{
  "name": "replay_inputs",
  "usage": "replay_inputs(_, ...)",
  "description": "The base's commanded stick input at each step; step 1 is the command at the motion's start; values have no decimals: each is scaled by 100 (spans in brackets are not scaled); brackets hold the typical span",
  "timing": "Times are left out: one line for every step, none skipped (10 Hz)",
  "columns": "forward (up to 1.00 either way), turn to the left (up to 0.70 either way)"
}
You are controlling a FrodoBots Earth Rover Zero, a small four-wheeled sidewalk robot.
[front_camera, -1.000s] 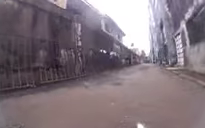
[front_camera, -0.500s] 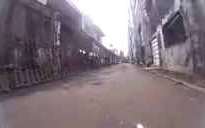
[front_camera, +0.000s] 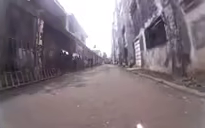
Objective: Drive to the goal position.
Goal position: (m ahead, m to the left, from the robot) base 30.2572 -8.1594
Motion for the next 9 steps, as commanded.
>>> replay_inputs(70, 0)
replay_inputs(70, 0)
replay_inputs(70, 0)
replay_inputs(70, 0)
replay_inputs(70, 0)
replay_inputs(70, 0)
replay_inputs(70, 0)
replay_inputs(70, 0)
replay_inputs(70, 0)
